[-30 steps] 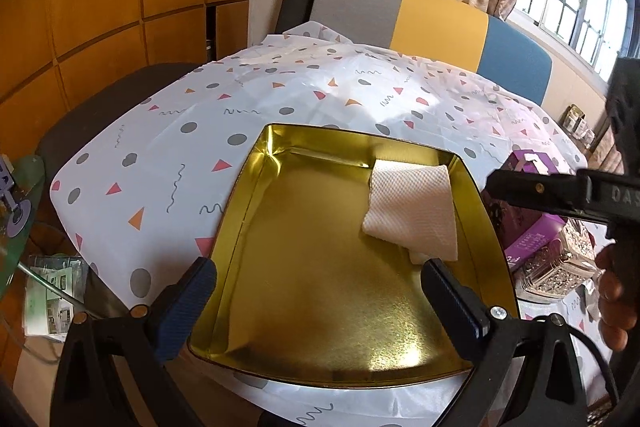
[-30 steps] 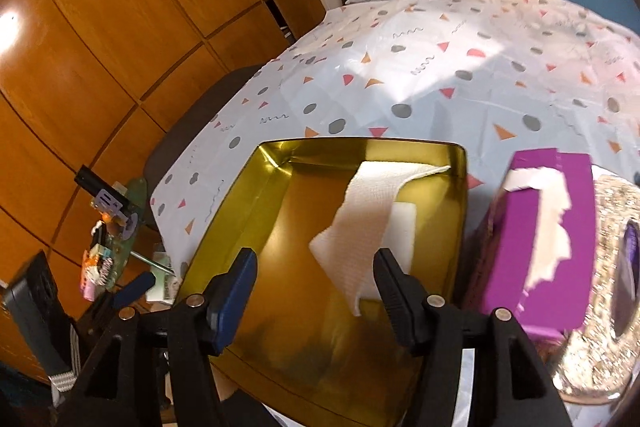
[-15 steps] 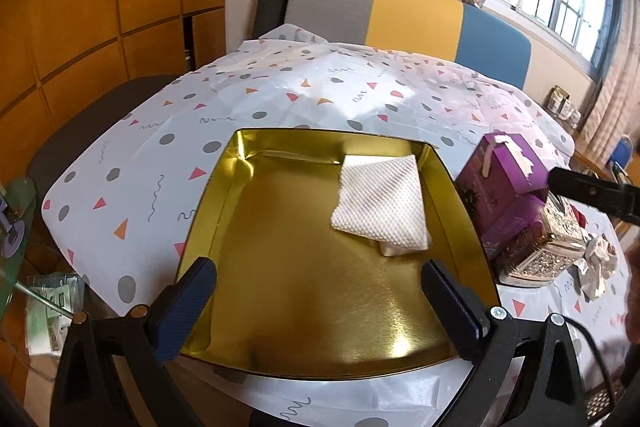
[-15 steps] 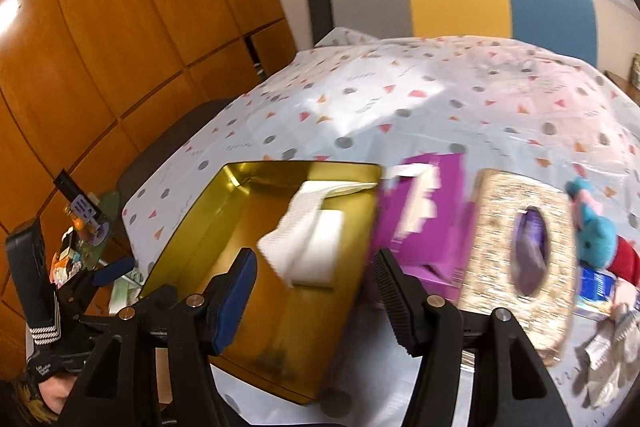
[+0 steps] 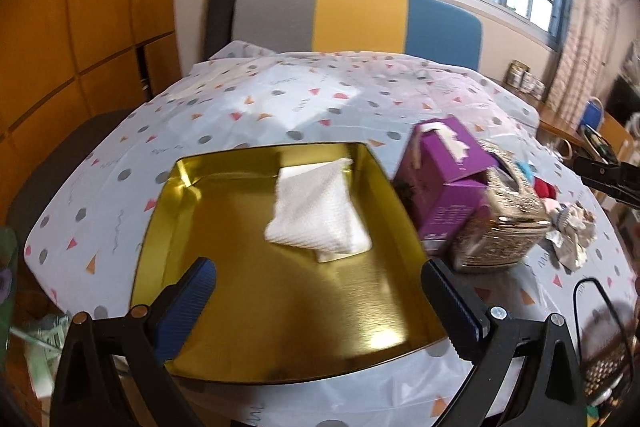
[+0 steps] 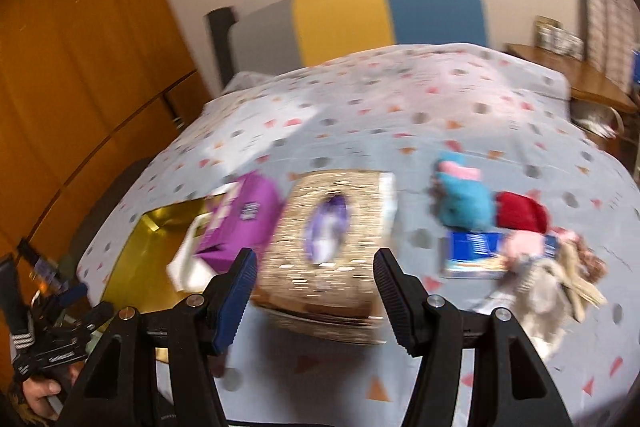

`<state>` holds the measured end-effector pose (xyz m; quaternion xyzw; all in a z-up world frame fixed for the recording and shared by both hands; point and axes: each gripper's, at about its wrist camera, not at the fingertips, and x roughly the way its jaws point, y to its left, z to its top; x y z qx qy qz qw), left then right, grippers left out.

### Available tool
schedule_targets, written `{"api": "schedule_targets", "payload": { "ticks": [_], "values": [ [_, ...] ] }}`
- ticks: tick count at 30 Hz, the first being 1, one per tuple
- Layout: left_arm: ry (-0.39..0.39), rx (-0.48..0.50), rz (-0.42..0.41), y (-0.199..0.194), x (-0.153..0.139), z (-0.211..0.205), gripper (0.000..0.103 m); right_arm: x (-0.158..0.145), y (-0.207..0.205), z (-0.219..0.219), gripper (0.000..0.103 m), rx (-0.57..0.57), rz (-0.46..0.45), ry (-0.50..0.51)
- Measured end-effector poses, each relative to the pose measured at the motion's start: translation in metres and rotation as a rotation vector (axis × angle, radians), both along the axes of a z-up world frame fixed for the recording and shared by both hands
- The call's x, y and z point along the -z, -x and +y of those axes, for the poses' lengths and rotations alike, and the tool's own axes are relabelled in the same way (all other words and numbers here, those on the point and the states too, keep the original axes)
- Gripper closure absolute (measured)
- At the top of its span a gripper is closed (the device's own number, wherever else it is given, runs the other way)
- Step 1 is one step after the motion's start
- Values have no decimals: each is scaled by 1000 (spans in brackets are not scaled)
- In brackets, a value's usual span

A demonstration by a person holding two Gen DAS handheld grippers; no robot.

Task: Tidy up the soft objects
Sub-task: 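Return the left tool to the pile and grasp the white glove with blue band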

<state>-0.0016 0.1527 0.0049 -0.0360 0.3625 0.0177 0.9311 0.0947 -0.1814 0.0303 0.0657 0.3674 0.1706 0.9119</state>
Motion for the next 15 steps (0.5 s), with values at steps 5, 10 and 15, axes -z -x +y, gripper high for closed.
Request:
{"api": "schedule_targets", "payload": {
  "ticks": [5,10,15],
  "values": [
    [-16,90,-10,-3,-6,-28,0,3,-1,-55,42,152,0,-16],
    [-2,212,-28,-7,-15,-58,0,6,2,-106,42,323,0,-49],
    [42,320,-20,-18,-27,-90,1,12,12,-160,42,524,0,-102]
  ]
}}
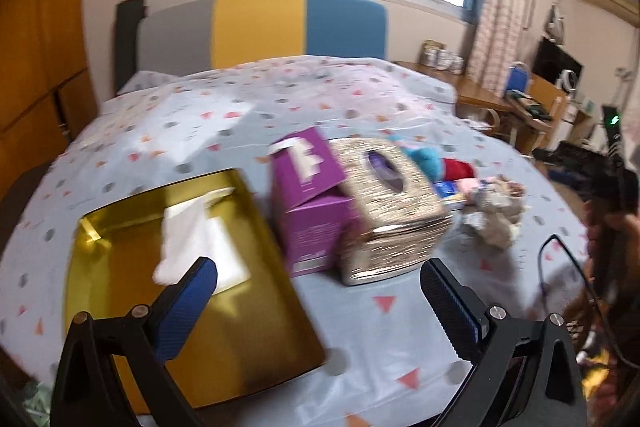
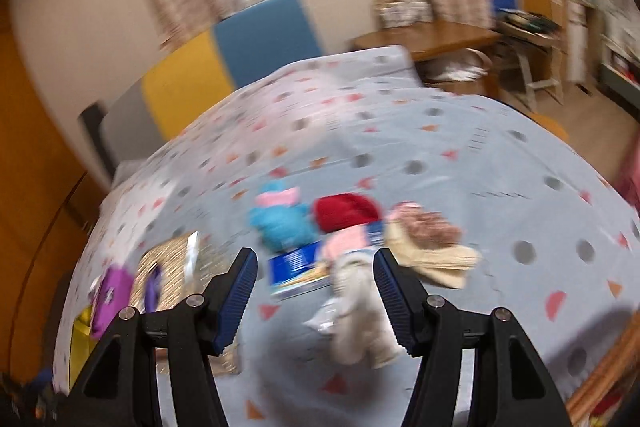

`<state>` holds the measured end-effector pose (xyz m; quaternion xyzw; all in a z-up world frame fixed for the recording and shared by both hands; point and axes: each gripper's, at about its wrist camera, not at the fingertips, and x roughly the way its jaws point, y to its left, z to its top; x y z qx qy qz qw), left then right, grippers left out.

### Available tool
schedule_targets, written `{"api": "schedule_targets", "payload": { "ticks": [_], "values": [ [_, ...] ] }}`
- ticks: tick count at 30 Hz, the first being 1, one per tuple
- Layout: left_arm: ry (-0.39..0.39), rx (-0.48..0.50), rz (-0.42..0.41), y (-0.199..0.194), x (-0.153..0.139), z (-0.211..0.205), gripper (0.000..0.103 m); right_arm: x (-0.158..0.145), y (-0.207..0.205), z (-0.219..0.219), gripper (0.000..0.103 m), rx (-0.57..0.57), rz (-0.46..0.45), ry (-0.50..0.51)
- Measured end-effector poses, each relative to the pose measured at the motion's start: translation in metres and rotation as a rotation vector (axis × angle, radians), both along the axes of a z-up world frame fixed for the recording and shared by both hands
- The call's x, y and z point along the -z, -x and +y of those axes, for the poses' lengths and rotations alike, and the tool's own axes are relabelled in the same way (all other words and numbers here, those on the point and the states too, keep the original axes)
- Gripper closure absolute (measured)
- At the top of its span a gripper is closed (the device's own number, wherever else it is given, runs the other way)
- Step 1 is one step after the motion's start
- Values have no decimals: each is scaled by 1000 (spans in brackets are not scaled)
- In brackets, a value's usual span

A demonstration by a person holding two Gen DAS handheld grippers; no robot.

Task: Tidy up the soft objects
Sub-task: 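Return the left tool to the pile and grasp the white glove with blue band, then grasp the brown satin scrunchie with the right tool while the left tool lifts the glove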

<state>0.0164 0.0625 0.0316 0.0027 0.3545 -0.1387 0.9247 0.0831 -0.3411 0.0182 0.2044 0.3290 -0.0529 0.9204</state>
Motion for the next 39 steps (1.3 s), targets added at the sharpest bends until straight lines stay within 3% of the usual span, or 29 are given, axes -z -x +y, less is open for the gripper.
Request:
{"api": "schedule_targets", "payload": {
  "ticks": [3,7,10,12,16,18,25,29,30,33,34,35,36,37,39],
  "values": [
    [-13,81,-10,-6,-6,-28,1,10,6,-28,42,99,12,-39],
    [-6,222,9,-16,-12,-71,2,19,11,-43,42,126,26,-74],
    [7,307,42,-27,-12,-104,9,19,17,-47,42,120,19,-85],
    [18,364,80,-36,-11,-130,20,17,21,-49,42,119,14,-86],
    [35,443,166,-63,1,-186,27,11,30,-58,42,119,-3,-88],
    [53,462,225,-77,10,-205,31,9,35,-63,42,118,-6,-83],
    [91,427,415,-138,51,-267,30,9,40,-73,42,94,22,-65],
    [106,390,487,-165,68,-287,25,11,37,-74,42,65,34,-63],
    [104,385,510,-171,72,-294,20,11,36,-75,42,61,35,-62],
    [93,376,556,-183,84,-307,20,11,32,-77,42,46,35,-70],
    [76,381,564,-185,89,-314,21,11,31,-78,42,45,37,-70],
    [60,389,567,-186,92,-319,31,11,31,-79,42,46,38,-73],
    [46,401,568,-188,96,-323,52,12,30,-80,41,47,39,-77],
    [10,414,561,-187,101,-329,56,13,29,-82,42,50,43,-81],
    [23,420,536,-185,102,-328,59,16,27,-85,41,57,54,-87]
  ]
}}
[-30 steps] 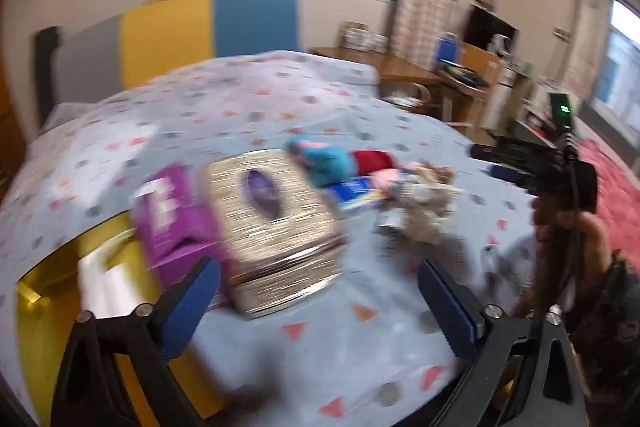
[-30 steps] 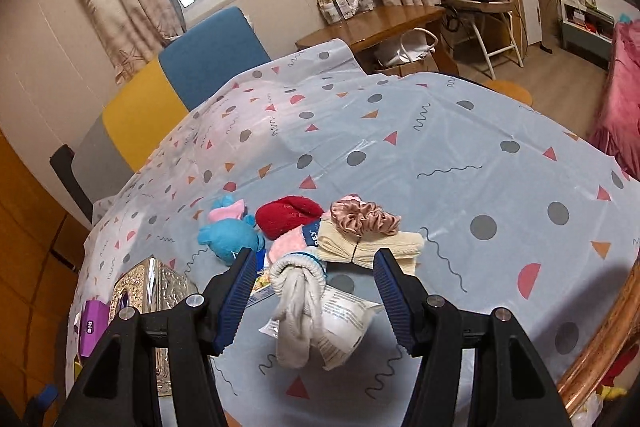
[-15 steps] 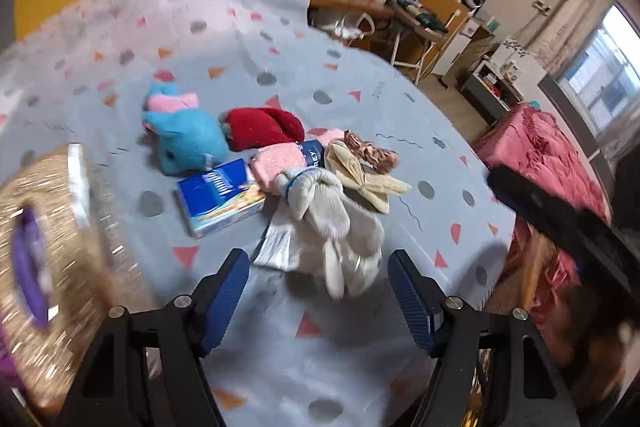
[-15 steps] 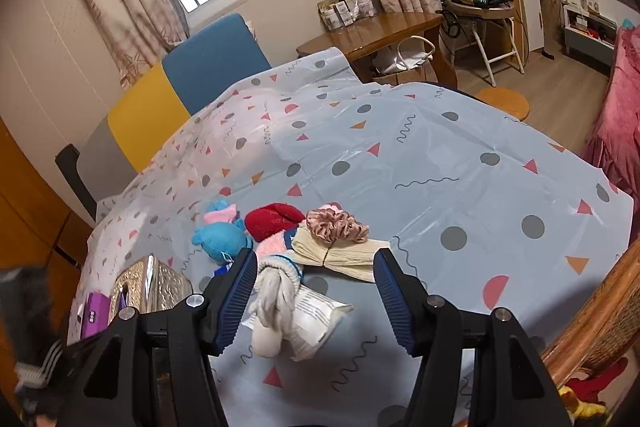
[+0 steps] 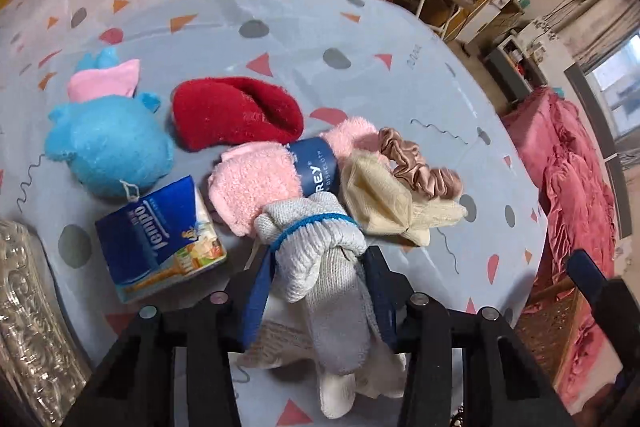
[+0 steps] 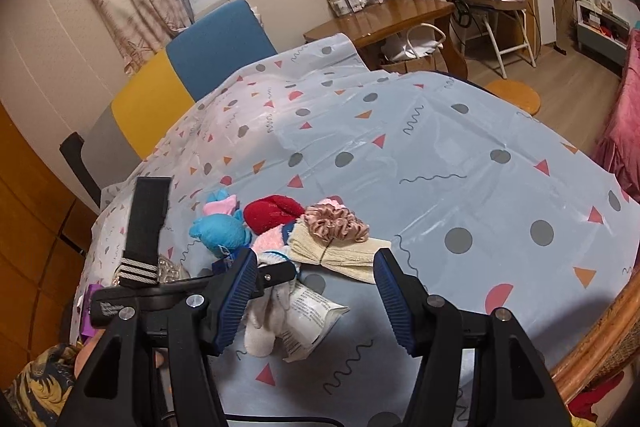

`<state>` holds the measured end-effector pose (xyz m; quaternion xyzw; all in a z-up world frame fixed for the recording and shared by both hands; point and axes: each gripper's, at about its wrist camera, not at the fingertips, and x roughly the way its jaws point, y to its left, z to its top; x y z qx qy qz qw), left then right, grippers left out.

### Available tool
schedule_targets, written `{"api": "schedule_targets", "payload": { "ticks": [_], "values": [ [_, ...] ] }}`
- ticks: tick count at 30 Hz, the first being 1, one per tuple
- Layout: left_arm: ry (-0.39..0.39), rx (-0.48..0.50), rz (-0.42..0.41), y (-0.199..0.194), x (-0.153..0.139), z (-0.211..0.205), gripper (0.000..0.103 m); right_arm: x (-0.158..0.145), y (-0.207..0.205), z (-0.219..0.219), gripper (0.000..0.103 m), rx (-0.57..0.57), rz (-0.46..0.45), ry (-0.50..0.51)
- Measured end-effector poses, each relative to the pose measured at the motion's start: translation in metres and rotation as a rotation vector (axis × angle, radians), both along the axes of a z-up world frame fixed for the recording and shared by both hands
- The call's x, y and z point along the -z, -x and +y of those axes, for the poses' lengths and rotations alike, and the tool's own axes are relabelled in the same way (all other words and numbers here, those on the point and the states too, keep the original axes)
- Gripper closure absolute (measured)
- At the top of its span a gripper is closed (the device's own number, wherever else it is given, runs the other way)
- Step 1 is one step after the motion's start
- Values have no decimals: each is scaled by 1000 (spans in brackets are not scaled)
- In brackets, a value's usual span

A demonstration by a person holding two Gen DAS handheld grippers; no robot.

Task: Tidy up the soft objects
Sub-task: 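Grasp the brown satin scrunchie with the right tool while the left tool lifts the glove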

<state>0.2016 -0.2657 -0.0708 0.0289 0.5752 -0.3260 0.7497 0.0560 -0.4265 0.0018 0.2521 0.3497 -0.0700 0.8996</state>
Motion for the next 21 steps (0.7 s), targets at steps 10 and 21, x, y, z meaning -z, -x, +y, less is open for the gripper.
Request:
{"api": "schedule_targets", "payload": {
  "ticks": [10,21],
  "values": [
    [26,-39,-49,10,-19,41,60,19,-52,-32,42,30,95,-112],
    [90,-169,-193,-16,-101,106,60,78,-139,-20,39,2,308,-79]
  ]
}}
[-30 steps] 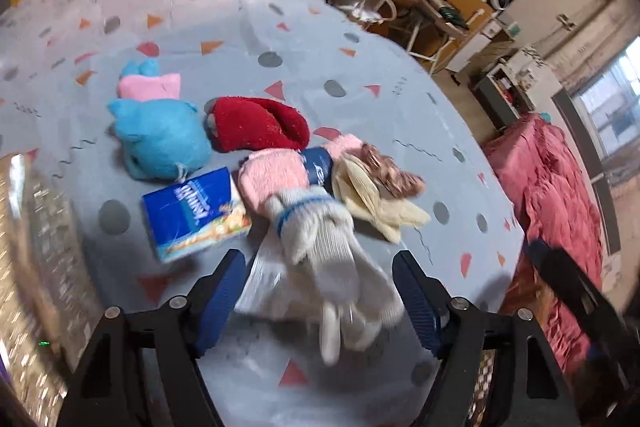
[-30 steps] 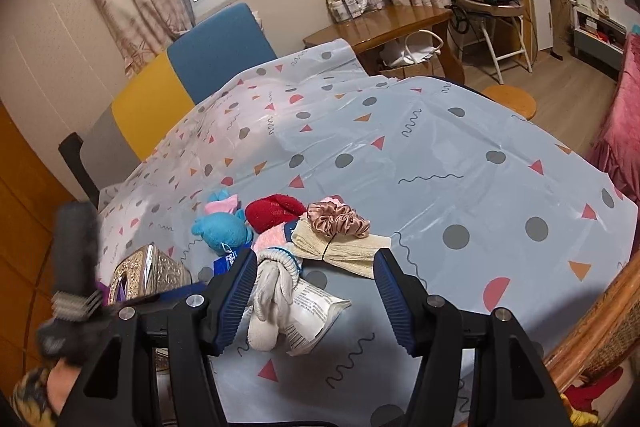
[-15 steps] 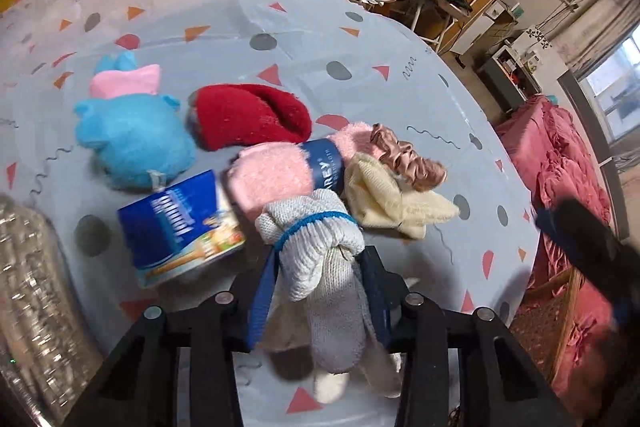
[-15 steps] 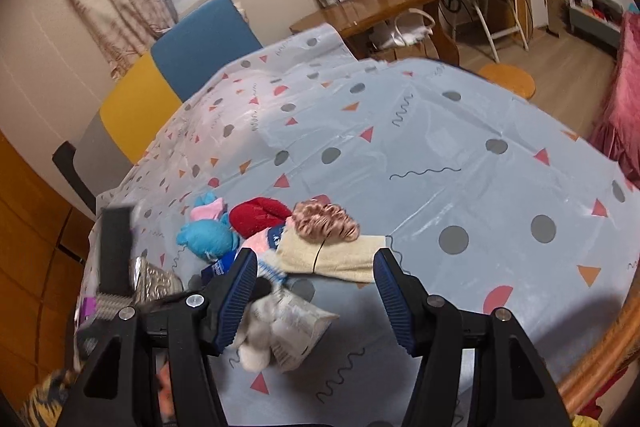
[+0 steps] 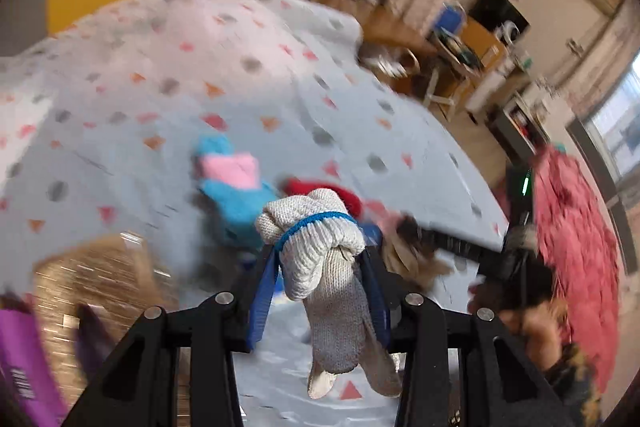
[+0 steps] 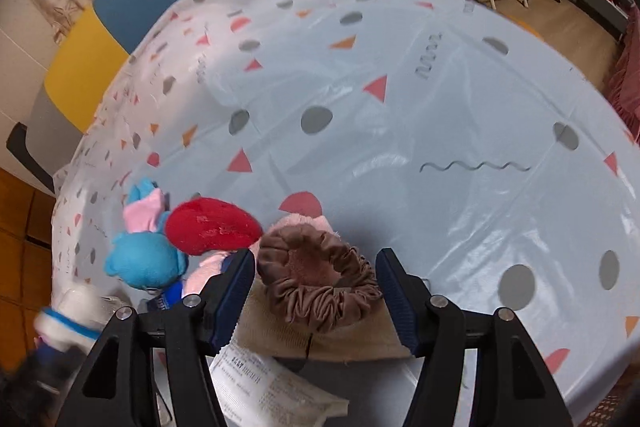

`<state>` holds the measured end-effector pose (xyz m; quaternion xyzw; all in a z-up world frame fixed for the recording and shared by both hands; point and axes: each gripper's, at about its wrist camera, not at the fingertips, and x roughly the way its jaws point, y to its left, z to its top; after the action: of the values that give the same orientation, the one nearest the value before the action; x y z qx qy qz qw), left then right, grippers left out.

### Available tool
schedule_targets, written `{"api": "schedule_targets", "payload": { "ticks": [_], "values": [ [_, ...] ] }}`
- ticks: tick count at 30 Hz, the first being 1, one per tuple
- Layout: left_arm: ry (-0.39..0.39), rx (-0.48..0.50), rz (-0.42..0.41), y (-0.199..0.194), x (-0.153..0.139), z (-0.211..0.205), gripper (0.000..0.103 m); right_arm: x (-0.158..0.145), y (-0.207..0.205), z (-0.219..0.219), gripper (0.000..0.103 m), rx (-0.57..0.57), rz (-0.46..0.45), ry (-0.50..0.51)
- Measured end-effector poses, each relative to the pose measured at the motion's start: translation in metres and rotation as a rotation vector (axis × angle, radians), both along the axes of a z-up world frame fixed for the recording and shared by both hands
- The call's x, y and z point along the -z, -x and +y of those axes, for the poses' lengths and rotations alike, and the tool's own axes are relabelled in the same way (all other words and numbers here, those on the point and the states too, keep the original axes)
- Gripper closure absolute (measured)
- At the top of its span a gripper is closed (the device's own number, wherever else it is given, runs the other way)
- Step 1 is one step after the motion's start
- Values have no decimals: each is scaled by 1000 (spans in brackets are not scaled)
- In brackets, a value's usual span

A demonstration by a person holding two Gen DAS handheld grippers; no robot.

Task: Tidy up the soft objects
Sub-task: 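Grasp the brown satin scrunchie with the right tool while the left tool lifts the glove, then lower glove into gold tray with left tool while right tool carries scrunchie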

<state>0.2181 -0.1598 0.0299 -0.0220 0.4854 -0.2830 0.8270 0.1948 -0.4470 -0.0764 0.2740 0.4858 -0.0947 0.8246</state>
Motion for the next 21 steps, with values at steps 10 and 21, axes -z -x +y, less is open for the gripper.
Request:
{"api": "schedule_targets", "payload": {
  "ticks": [10,21],
  "values": [
    [66,-299,-122,-13,-70,145,60,11,-5,8,56,-65,7,10],
    [48,-670,-133,35,-46,333,60,4,-5,16,77,-104,-7,114]
  ]
}}
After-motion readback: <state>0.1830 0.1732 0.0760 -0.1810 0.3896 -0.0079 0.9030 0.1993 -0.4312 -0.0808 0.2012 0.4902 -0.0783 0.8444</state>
